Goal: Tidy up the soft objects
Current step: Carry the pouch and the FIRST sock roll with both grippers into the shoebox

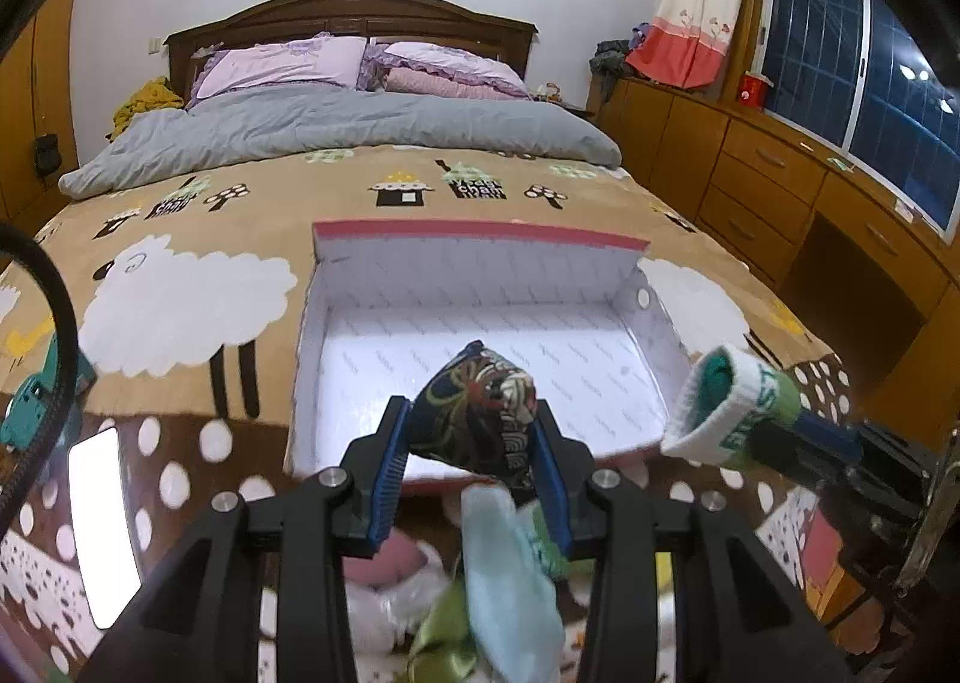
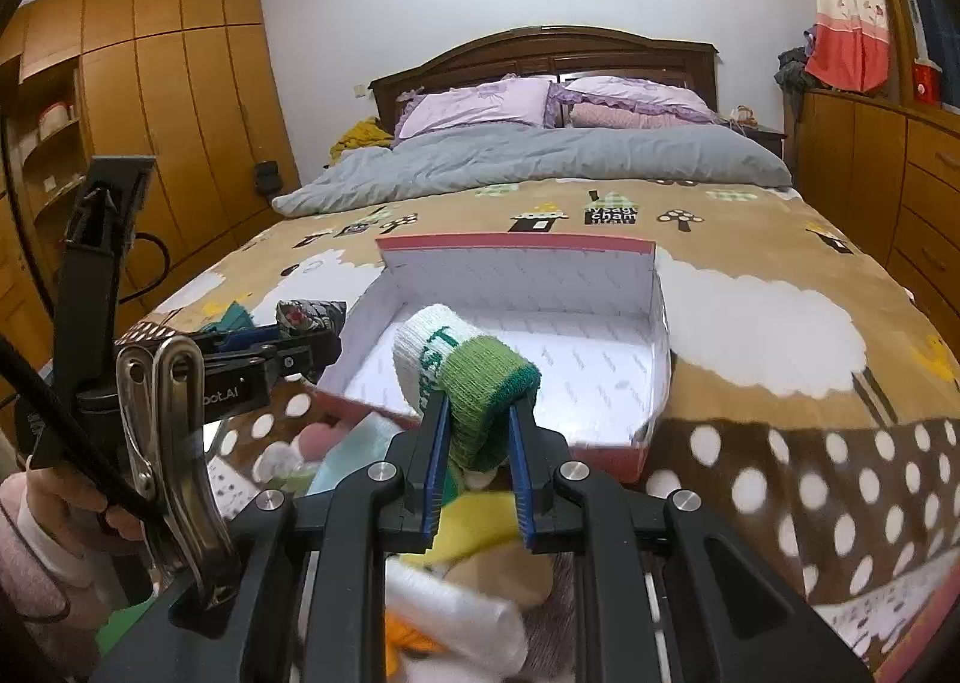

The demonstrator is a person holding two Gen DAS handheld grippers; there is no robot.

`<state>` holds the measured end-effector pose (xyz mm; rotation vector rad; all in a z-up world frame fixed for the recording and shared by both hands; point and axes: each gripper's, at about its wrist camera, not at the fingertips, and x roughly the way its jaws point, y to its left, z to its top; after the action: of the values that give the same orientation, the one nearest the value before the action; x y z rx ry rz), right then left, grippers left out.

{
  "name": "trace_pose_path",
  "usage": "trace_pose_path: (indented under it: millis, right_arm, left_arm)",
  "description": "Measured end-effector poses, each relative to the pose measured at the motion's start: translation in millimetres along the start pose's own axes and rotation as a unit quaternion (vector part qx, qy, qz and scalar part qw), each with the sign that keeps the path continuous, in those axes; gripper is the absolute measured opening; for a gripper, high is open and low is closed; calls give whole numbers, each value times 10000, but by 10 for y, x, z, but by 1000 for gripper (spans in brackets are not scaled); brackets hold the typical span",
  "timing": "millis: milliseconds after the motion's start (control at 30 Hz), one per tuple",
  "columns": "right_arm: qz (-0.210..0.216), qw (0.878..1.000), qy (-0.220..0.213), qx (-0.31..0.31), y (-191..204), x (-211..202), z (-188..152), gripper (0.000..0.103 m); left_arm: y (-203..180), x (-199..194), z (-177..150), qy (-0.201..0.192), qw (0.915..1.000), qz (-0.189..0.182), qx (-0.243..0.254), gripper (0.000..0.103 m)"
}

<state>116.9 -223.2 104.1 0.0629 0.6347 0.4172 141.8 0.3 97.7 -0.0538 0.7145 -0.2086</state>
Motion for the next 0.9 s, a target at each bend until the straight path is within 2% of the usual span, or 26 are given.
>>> trace_pose_path:
  millis: [533, 900]
  right_arm:
    - [-168, 9995, 265, -12, -264, 686, 311, 20]
    - [-291, 9982, 516, 35, -429, 1091, 403, 20]
  left_arm:
    - [-32, 749, 378, 164, 9998, 48, 45, 41]
    - [30, 1212, 490, 474, 9987, 154, -139, 41]
